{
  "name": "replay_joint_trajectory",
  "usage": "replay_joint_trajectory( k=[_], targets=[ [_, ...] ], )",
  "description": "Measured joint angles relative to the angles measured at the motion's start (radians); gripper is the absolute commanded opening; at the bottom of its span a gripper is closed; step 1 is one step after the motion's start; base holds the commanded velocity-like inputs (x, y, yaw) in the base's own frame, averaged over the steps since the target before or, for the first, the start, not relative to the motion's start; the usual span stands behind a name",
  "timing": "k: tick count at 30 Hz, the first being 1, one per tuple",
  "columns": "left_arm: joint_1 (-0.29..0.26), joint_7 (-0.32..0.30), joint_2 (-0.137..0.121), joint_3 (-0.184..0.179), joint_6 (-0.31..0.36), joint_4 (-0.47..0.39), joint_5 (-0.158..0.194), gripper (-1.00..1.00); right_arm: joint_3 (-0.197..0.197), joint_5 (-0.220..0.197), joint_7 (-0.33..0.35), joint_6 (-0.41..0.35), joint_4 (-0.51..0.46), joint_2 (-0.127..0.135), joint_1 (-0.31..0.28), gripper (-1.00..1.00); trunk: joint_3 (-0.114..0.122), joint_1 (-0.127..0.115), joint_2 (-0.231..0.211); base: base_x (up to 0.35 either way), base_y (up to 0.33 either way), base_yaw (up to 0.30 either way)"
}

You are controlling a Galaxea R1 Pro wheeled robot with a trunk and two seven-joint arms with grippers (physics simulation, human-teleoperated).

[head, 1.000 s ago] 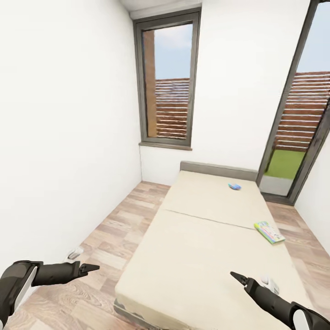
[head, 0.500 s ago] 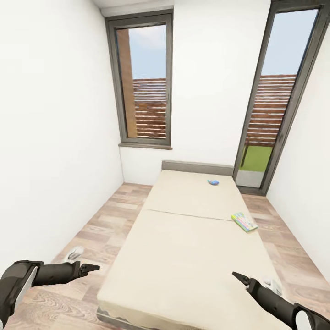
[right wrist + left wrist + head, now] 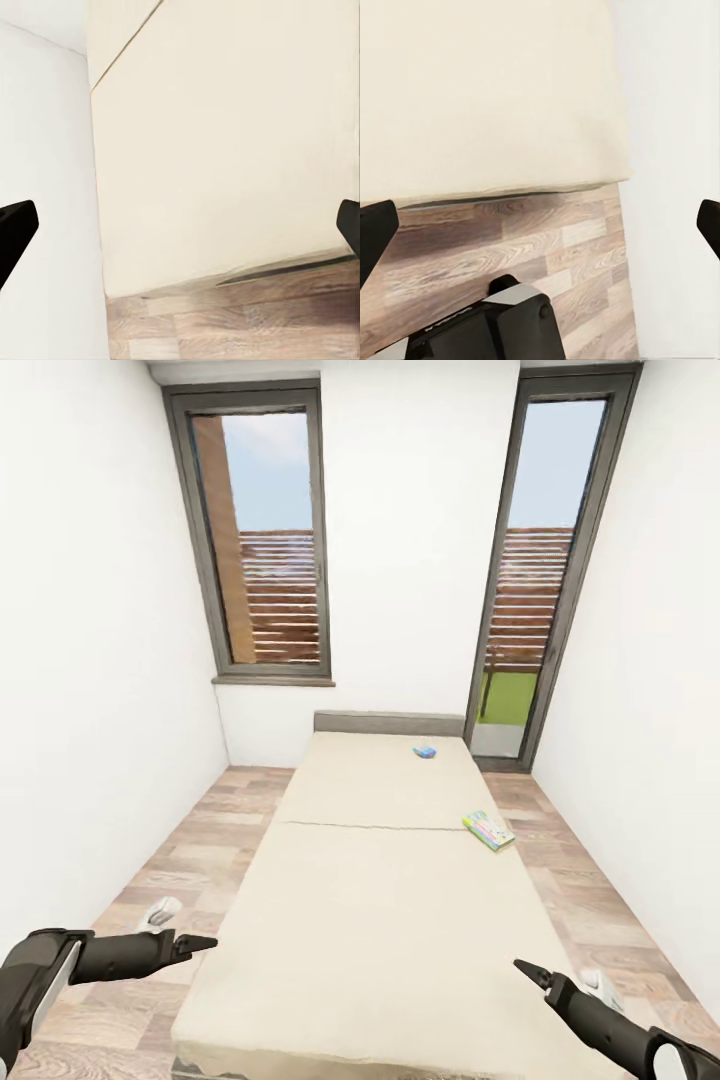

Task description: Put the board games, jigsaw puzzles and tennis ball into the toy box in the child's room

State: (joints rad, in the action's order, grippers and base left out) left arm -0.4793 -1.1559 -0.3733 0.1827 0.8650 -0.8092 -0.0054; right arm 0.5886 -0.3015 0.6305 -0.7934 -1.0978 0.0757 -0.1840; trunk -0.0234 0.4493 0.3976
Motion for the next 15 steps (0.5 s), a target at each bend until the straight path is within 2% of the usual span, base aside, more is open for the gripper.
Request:
replay_joint_trajectory(
  k=[5, 15],
  targets=[
    [0.0, -0.001, 0.001, 0.0, -0.019, 0.0, 0.0, 1.0, 0.0, -0.002, -0.001, 0.001, 0.001, 0.001, 0.0, 1.0, 0.0, 0.0, 0.0, 0.0, -0.211, -0.281],
    [0.0, 0.001, 0.001, 0.0, -0.027, 0.0, -0.001, 1.0, 0.0, -0.003, 0.0, 0.003, 0.0, -0.008, 0.001, 1.0, 0.0, 0.0, 0.0, 0.0, -0.281, -0.281]
  ],
)
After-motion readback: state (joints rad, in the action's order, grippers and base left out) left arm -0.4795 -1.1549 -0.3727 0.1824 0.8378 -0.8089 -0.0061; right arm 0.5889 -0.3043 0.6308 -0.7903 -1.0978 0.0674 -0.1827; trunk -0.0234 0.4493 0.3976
